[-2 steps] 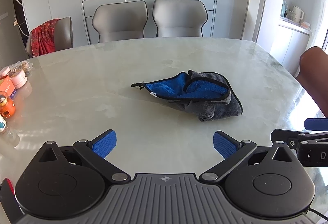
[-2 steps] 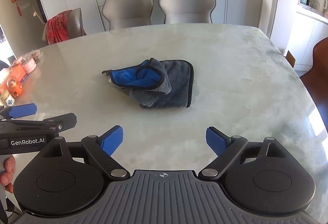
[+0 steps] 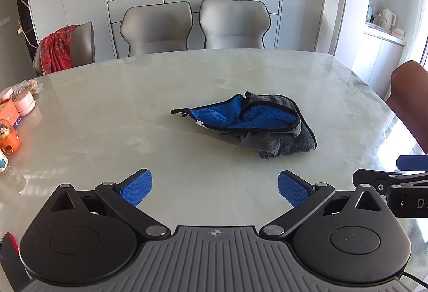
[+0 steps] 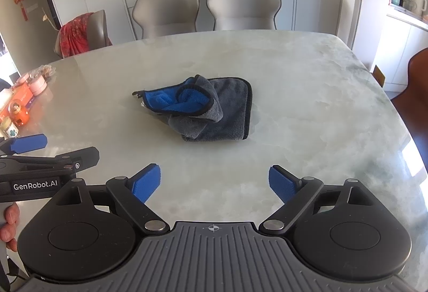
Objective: Fold towel
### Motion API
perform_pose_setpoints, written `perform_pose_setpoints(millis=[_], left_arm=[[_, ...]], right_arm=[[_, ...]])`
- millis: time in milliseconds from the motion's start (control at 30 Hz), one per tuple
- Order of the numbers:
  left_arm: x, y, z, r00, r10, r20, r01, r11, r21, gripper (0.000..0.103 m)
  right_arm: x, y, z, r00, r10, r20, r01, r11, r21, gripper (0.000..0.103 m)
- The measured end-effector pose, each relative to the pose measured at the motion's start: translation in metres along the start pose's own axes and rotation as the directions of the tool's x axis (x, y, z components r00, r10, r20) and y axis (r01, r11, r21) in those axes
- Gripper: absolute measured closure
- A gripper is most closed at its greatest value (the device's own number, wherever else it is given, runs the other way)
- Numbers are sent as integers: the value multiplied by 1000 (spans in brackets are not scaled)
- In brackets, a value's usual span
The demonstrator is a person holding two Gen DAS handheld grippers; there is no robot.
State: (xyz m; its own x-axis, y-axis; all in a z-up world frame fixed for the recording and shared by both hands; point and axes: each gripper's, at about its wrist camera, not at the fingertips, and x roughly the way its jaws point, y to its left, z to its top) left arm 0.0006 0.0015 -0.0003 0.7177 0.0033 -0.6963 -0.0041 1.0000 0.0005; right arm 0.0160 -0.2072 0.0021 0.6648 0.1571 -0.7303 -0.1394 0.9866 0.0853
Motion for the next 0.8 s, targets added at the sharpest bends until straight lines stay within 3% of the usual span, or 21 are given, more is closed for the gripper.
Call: perform_pose_setpoints(millis=[800], left_arm=[[11, 0, -1, 1000, -1, -18, 1, 1000, -5, 0]], right_arm=[[4, 1, -1, 1000, -2, -13, 2, 1000, -1, 12]])
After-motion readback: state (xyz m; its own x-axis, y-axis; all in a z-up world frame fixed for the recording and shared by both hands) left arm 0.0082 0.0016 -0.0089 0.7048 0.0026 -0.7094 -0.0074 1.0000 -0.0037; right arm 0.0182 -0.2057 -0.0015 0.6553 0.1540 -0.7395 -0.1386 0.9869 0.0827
